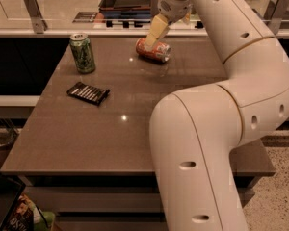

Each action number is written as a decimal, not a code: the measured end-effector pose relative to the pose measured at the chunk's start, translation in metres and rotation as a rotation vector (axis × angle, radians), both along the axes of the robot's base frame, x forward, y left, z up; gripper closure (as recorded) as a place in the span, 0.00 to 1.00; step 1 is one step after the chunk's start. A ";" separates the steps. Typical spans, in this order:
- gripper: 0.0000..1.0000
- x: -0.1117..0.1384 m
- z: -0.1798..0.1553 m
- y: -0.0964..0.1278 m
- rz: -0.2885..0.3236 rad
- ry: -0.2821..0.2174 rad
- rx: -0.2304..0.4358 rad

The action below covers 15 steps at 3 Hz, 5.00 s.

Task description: Place coke can upright

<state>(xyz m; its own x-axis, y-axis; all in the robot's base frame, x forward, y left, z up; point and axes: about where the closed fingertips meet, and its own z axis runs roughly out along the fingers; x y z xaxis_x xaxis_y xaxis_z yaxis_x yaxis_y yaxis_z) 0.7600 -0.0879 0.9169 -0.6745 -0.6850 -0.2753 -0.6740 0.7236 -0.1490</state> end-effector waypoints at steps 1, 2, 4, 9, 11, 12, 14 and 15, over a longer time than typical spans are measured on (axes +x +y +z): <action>0.00 -0.006 -0.006 0.006 0.020 0.019 0.026; 0.00 -0.009 -0.010 0.017 0.061 0.033 0.046; 0.00 -0.005 -0.024 0.041 0.142 0.047 0.068; 0.00 0.017 -0.056 0.047 0.200 0.057 0.112; 0.00 0.020 -0.063 0.055 0.211 0.068 0.104; 0.18 0.028 -0.065 0.059 0.210 0.044 0.113; 0.65 0.039 -0.071 0.066 0.209 0.016 0.125; 0.88 0.043 -0.074 0.069 0.209 0.008 0.128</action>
Offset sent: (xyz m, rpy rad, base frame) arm -0.0377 0.0215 -0.0114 0.0460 0.1164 0.1116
